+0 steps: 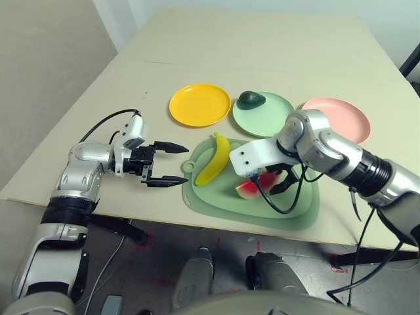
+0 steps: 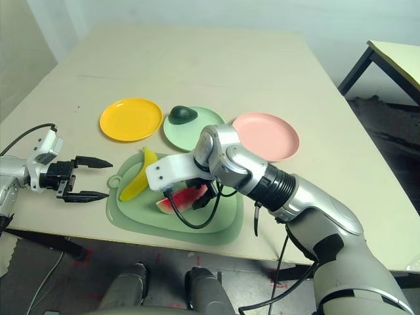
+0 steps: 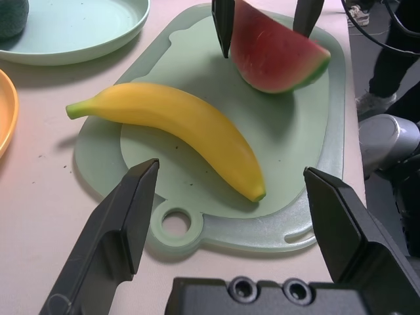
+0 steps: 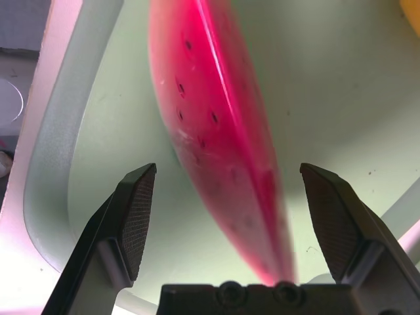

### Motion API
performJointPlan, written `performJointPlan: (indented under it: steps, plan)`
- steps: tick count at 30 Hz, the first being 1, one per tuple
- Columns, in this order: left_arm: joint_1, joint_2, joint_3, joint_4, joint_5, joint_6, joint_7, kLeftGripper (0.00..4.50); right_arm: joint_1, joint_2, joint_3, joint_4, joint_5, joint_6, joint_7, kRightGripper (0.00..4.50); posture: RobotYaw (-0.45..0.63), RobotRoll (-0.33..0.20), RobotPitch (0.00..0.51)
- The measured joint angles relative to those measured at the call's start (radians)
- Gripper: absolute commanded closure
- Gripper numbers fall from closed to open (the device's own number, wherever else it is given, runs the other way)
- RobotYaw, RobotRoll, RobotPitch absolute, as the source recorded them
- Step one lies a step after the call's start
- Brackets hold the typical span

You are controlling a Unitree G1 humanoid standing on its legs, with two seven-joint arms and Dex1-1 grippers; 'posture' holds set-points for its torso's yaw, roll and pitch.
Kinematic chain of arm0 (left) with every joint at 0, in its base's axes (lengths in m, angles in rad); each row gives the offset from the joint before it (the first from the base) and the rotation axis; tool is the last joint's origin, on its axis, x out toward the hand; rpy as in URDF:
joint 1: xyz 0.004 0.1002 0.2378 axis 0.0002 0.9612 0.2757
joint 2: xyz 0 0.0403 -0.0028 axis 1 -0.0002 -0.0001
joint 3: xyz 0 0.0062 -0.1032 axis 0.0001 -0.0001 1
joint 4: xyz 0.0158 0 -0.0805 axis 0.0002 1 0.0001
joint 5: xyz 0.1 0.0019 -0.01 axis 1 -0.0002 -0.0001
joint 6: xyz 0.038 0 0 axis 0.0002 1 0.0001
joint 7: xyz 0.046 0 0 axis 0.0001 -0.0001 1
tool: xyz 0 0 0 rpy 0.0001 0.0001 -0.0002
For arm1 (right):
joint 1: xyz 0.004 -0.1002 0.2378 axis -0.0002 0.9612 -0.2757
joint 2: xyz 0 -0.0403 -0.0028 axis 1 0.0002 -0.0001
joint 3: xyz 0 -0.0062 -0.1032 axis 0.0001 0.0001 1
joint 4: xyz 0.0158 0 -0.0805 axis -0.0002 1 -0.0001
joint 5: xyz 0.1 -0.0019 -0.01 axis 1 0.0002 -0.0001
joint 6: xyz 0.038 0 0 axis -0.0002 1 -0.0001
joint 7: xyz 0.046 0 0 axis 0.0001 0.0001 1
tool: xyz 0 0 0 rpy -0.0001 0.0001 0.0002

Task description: Place the fruits into color-matched plates.

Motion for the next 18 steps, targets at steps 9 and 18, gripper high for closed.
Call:
performJointPlan:
  steps: [9, 18]
  plan:
    - [0.001, 0.001, 0.000, 0.005, 0.000, -0.011, 0.003, 0.00, 0.009, -0.006, 0.000, 0.005, -0.002, -0.037, 0.014, 1.72, 0.04, 0.000, 0.128]
    - [0.000, 0.001, 0.001, 0.008, 0.000, -0.014, 0.004, 0.00, 0.013, -0.025, -0.013, -0.008, -0.003, -0.045, 0.020, 2.78, 0.03, 0.000, 0.124]
